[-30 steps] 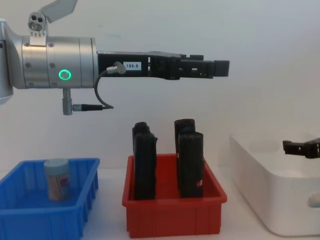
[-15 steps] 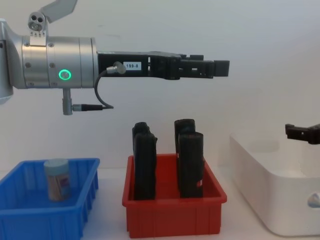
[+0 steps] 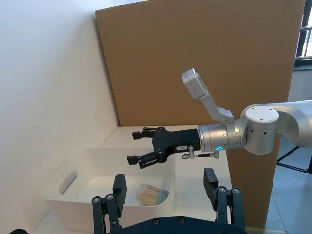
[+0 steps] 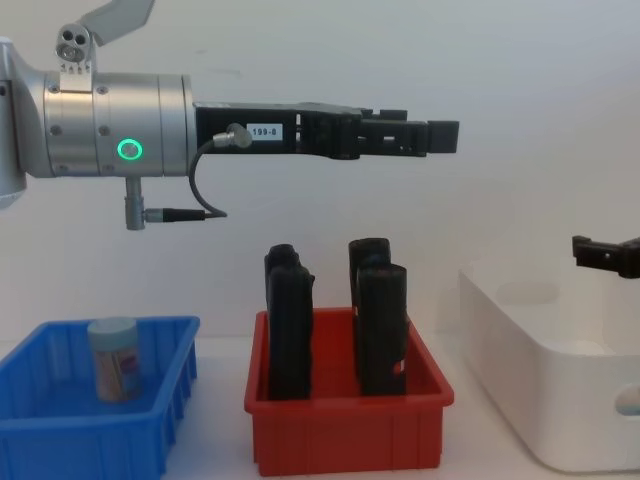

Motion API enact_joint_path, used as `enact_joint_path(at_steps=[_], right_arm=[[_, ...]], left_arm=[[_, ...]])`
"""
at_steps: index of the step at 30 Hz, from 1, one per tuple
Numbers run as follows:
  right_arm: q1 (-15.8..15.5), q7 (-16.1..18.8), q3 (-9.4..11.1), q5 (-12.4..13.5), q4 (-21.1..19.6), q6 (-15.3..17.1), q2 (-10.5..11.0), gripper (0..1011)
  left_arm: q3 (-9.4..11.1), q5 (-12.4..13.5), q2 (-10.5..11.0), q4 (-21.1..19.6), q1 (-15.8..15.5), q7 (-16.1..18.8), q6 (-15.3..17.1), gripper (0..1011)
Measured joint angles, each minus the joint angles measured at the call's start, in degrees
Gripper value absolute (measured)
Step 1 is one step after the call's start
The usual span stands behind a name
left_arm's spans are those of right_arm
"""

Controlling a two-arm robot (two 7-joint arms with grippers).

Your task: Pick the cotton swabs from the blue box and place them into the white box.

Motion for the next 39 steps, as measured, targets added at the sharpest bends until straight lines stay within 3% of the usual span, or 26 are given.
enact_joint_path(at_steps=[13, 39], right_arm=[[-2.02, -0.15, -0.14, 0.58, -2.48, -0.03, 0.41, 1001], [-16.16, -1.15, -1.37, 4.52, -19.41, -0.39, 3.01, 1002]], left_arm=[[0.23, 0.38, 0.24, -0.95, 1.20, 2.53, -0.29, 1004], [1.87, 3.66, 2.09, -8.35, 9.74, 21.89, -2.78, 1004]])
